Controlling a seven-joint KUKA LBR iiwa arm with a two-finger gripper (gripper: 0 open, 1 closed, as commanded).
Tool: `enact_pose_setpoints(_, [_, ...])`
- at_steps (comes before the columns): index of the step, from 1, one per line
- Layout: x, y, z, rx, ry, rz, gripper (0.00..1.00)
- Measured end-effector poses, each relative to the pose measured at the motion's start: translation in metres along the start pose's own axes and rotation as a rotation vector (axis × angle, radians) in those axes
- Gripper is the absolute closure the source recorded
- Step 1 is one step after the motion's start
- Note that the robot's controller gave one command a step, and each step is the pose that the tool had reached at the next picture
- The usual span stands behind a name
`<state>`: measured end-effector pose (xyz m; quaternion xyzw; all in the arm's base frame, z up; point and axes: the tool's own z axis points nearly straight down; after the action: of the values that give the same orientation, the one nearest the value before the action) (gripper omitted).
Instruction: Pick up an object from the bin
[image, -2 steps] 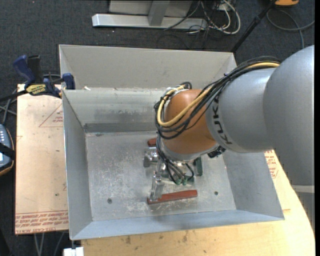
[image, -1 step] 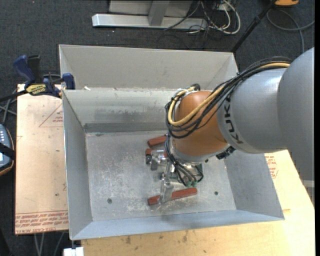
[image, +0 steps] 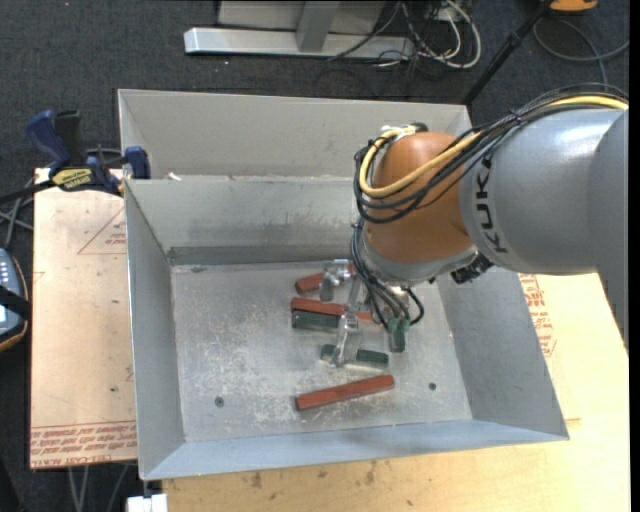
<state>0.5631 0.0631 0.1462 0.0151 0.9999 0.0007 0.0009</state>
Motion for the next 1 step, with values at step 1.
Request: enact_pose_setpoints(1, [0.0668, -0.0051, 0.0607, 0.001, 0.003, 0.125, 1.00])
